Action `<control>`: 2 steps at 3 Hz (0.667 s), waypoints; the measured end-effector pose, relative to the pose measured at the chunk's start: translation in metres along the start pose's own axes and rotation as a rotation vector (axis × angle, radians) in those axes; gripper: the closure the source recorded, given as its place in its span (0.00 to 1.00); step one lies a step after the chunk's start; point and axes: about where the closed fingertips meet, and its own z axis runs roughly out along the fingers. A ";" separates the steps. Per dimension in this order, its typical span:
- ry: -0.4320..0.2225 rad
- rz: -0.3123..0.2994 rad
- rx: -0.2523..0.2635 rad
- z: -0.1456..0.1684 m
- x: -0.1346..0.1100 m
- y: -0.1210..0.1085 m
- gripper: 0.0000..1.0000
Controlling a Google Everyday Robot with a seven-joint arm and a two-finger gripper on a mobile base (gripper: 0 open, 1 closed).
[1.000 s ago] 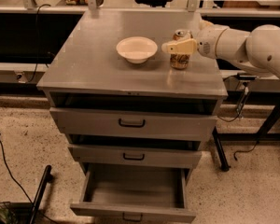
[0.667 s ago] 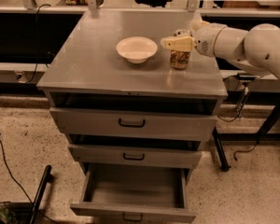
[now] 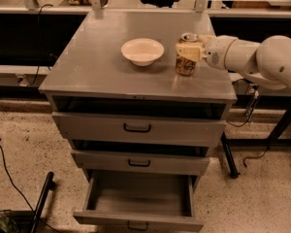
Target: Place orange can into bottom drawer
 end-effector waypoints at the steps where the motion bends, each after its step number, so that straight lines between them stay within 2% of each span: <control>1: -0.018 0.027 -0.027 -0.011 0.004 0.004 0.96; 2: -0.104 -0.030 -0.091 -0.023 -0.034 0.012 1.00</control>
Offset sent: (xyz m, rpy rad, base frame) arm -0.0371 -0.0047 0.0962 0.0817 -0.2251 0.1936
